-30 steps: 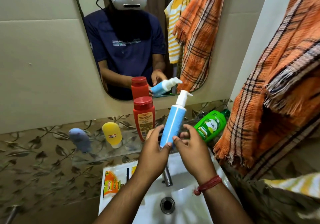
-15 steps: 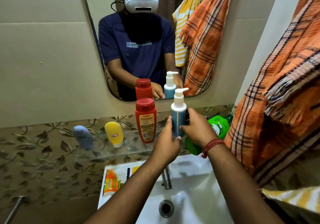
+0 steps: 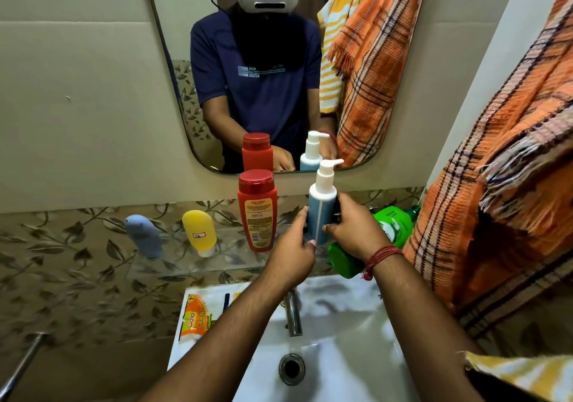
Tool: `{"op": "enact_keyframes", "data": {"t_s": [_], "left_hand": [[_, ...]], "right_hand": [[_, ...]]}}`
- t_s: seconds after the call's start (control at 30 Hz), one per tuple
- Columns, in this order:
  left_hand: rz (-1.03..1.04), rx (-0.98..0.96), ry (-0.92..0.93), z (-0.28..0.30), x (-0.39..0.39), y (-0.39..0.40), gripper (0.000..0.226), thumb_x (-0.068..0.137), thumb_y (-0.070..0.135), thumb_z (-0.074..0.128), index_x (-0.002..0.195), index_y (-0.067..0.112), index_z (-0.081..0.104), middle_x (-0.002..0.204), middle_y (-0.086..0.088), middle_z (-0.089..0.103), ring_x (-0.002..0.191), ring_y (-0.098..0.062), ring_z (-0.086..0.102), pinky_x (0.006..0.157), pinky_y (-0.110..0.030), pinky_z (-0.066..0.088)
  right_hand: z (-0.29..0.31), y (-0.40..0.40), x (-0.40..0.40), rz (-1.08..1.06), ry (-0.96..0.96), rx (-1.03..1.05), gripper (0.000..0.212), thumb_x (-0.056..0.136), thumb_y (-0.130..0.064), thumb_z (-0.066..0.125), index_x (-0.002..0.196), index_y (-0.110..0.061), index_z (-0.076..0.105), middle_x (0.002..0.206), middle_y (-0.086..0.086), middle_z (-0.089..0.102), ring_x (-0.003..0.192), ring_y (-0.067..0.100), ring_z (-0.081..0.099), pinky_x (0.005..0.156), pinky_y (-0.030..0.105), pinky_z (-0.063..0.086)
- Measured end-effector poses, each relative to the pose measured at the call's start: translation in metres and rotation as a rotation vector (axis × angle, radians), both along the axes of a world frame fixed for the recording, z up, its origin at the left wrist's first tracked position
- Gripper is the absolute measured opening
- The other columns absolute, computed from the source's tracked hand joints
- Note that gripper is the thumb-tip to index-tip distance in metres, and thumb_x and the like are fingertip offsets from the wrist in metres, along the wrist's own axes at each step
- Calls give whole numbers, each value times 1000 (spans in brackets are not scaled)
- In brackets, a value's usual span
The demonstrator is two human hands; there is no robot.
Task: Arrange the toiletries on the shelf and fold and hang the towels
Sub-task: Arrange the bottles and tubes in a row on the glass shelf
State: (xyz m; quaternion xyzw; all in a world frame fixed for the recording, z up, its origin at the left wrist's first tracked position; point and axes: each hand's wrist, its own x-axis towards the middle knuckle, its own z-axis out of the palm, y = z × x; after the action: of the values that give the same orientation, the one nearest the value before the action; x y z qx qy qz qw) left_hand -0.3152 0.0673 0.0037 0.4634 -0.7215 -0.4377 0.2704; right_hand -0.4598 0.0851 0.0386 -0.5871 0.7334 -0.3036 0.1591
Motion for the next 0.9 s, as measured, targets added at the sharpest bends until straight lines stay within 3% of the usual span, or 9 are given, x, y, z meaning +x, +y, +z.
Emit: {"op": "enact_keyframes", "data": {"t_s": [0.3,0.4,0.5,0.57,0.67,0.8,0.9], "left_hand": [[10,27,18,0,-1,3,82,100,5,53,161,31,6,164,2,31,147,-16,35,108,-26,35],[72,21,63,2,1,12,82,100,10,55,161,28,3,165,3,28,149,-18,32,116,-35,32],[178,-63,110,-6,3,26,64,99,16,58,156,24,29,157,1,41,143,-17,42,116,-43,40],[171,-127,97,-13,2,37,44,99,21,59,141,25,48,141,3,55,128,-12,54,107,-37,48],[77,-163,42,-18,-8,46,34,99,29,59,132,26,54,130,8,58,118,-7,57,100,-35,51],[5,-198,-50,-13,-24,44,40,99,32,57,137,24,50,132,3,57,116,-11,57,97,-36,52],[-23,-218,-110,-12,-32,41,41,99,32,57,138,22,50,130,0,59,115,-15,57,96,-37,51]], "right_hand": [[-6,-1,-2,17,-9,-29,48,81,-12,75,122,-11,51,125,12,65,114,28,62,93,39,51],[-7,7,-1,-22,-33,-101,48,85,-13,72,126,-12,48,132,11,58,121,26,56,97,36,47],[-16,31,4,-148,-92,-308,50,87,-11,68,133,-14,50,133,8,55,122,23,53,101,36,45],[-30,50,6,-256,-64,-463,41,84,-6,69,123,-11,56,120,8,59,113,24,55,97,41,47],[-58,68,3,-398,-74,-554,33,79,-1,71,109,-8,59,104,6,53,95,23,55,85,45,50],[-81,66,-6,-547,-311,-392,41,82,-15,75,114,-6,50,107,2,43,93,36,61,85,48,53],[-83,58,-15,-536,-673,-304,49,86,-25,72,115,-8,37,106,17,58,94,37,65,80,49,56]]}}
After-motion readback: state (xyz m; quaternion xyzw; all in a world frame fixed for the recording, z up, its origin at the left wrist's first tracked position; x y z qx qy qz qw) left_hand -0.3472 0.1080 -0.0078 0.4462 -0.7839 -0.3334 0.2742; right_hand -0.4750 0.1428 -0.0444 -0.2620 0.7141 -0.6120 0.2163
